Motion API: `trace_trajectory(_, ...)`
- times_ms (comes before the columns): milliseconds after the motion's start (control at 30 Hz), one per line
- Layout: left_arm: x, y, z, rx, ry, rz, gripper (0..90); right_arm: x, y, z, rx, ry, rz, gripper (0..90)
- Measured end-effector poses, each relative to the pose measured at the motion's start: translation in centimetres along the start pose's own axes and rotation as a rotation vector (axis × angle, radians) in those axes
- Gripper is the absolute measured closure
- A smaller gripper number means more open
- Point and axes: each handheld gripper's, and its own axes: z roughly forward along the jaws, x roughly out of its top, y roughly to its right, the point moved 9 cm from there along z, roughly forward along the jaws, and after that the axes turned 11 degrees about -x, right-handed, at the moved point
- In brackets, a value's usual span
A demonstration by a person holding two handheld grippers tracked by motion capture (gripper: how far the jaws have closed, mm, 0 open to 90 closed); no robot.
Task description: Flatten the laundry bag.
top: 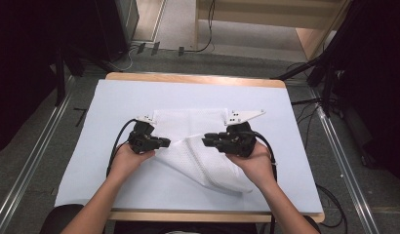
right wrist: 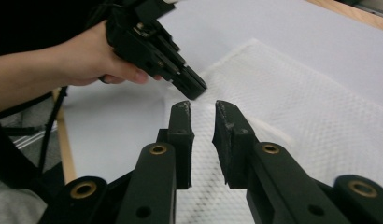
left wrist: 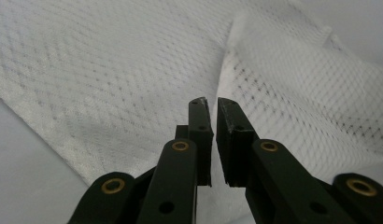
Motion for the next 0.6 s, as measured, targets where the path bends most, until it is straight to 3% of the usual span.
trace_trajectory(233, -0.1, -0.8, -0.9, 0.033, 0.017, -0.018, 84.8, -1.6, 2.9, 2.3, -0.052, -0.053, 0.038, 78.7)
trace_trajectory(400, -0.2, -3.0, -2.7, 0.099, 0.042, -0.060, 83.0, -2.9, 5.8, 4.2, -0.117, -0.086, 0.060, 76.5)
trace_trajectory(467, -0.3, -3.7, -3.2, 0.124, 0.041, -0.067, 80.1, -3.4, 7.2, 4.8, -0.147, -0.110, 0.088, 75.2)
trace_trajectory(600, -0.5, -5.0, -3.5, 0.154, 0.038, -0.098, 71.9, -4.6, 9.7, 5.7, -0.210, -0.142, 0.099, 72.2)
